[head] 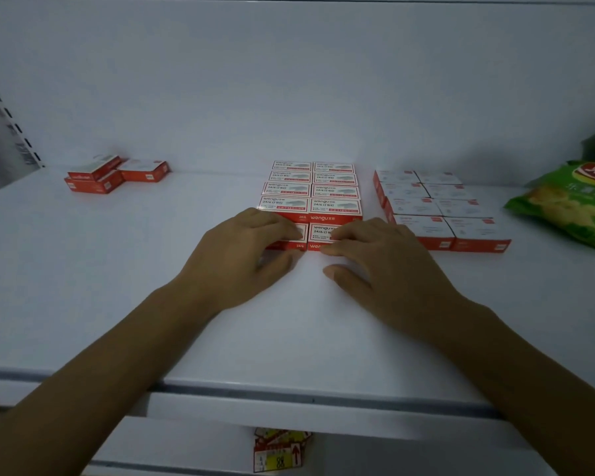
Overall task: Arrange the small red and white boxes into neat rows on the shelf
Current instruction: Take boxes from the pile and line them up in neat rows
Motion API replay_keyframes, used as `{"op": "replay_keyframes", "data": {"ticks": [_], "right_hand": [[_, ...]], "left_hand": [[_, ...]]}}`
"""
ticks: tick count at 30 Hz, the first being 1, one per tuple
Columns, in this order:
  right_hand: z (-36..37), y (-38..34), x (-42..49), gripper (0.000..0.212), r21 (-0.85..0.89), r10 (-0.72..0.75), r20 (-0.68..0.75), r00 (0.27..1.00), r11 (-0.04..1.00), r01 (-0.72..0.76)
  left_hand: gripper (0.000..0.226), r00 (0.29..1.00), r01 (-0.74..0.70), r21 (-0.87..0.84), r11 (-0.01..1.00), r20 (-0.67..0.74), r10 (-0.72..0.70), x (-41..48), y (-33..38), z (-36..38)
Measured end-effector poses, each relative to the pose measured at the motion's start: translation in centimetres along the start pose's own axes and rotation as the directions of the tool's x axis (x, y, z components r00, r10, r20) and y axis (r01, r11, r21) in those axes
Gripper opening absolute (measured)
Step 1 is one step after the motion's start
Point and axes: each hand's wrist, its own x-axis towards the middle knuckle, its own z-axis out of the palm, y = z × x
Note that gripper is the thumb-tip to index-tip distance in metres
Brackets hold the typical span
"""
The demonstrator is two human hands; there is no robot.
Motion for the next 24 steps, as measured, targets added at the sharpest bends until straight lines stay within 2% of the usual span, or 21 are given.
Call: {"op": "replay_keyframes", "data": {"ticks": [6,9,14,17,19,24], "right_hand": [[-0.2,-0.5,0.3,0.037,0.004,0.043,-0.032,0.999,0.999,-0.043],[-1.2,-1.2,0.6,0.043,-0.011,0.067,0.057,0.996,0.998,-0.067],[-3.5,-1.6,3.1,0.033,-0.064,0.127,0.259,0.958,0.991,-0.114],[-3.8,-3.2,4.7,0.027,-0.151,0.113,0.144,0.983,0.984,-0.091],[-3.6,-4.9,5.8,0.027,-0.142,0.082,0.062,0.995,0.987,-0.073],[-1.3,-10.1,9.5,0.032,0.013,0.047,0.114,0.992,0.999,-0.049]], "left_hand": [[0.04,1.0,-0.001,0.025,1.0,0.019,0.001,0.0,0.1,0.0],[0.037,0.999,0.007,0.02,1.0,0.031,-0.008,0.0,0.1,0.1],[0.03,0.997,0.0,0.05,0.999,0.071,-0.003,0.3,0.3,-0.1],[0.035,0.998,-0.008,0.067,0.998,0.069,0.004,0.0,0.1,-1.2],[0.039,0.998,0.004,0.081,0.997,0.061,-0.009,-0.4,-0.7,-2.7],[0.045,0.983,0.151,0.153,0.977,0.079,-0.165,-3.4,-6.4,-7.5]]}}
